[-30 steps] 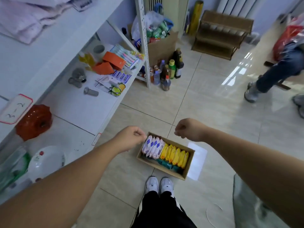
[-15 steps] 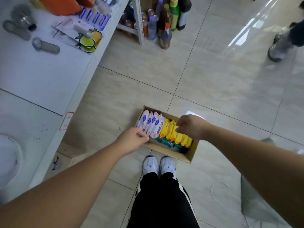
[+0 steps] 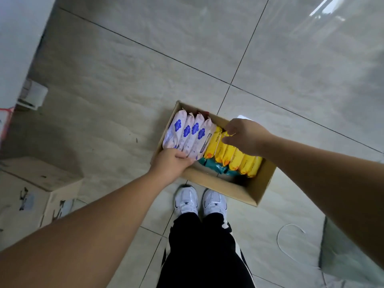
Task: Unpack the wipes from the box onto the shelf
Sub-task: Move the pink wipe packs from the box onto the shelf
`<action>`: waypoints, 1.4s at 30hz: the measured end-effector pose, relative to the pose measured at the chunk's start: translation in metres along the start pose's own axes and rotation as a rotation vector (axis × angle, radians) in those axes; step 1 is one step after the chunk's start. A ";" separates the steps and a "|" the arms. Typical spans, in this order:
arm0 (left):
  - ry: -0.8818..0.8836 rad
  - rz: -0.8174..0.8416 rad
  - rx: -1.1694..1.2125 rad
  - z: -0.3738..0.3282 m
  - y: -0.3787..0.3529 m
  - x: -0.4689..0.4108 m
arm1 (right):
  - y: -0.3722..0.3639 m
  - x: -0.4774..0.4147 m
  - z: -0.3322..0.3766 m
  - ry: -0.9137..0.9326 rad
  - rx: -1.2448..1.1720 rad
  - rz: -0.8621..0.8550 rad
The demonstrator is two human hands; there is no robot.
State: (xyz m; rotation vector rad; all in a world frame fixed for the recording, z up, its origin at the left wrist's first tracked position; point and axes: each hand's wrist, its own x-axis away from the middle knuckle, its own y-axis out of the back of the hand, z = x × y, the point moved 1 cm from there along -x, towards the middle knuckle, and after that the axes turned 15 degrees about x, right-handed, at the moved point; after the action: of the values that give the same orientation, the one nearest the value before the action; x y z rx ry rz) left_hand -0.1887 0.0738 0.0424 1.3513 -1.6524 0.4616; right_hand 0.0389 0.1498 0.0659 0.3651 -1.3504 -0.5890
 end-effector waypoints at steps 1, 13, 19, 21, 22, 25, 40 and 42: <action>0.012 -0.020 0.004 0.005 -0.002 -0.009 | -0.004 -0.009 0.000 0.016 -0.010 0.002; -0.023 -0.173 -0.134 0.050 -0.027 -0.064 | -0.034 -0.093 0.021 0.105 0.224 -0.004; -0.018 -0.235 -0.238 0.054 -0.034 -0.073 | -0.042 -0.102 0.037 0.038 0.575 -0.167; -0.033 -0.237 -0.184 0.060 -0.034 -0.076 | -0.045 -0.104 0.039 0.039 0.609 -0.157; -0.050 -0.241 -0.155 0.063 -0.033 -0.078 | -0.046 -0.103 0.038 0.047 0.615 -0.146; -0.095 -0.253 0.004 0.066 -0.028 -0.076 | -0.047 -0.096 0.032 0.107 0.535 -0.091; -0.164 -0.222 0.453 0.004 0.010 -0.031 | -0.025 -0.001 0.012 0.096 -0.125 -0.141; -0.183 -0.235 0.458 -0.014 0.025 -0.020 | -0.018 0.018 0.014 0.091 -0.202 -0.184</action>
State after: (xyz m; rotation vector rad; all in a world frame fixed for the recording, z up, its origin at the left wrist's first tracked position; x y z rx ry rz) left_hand -0.2065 0.1039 0.0398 1.9507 -1.5601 0.6146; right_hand 0.0237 0.1255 0.0731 0.3491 -1.1663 -0.8445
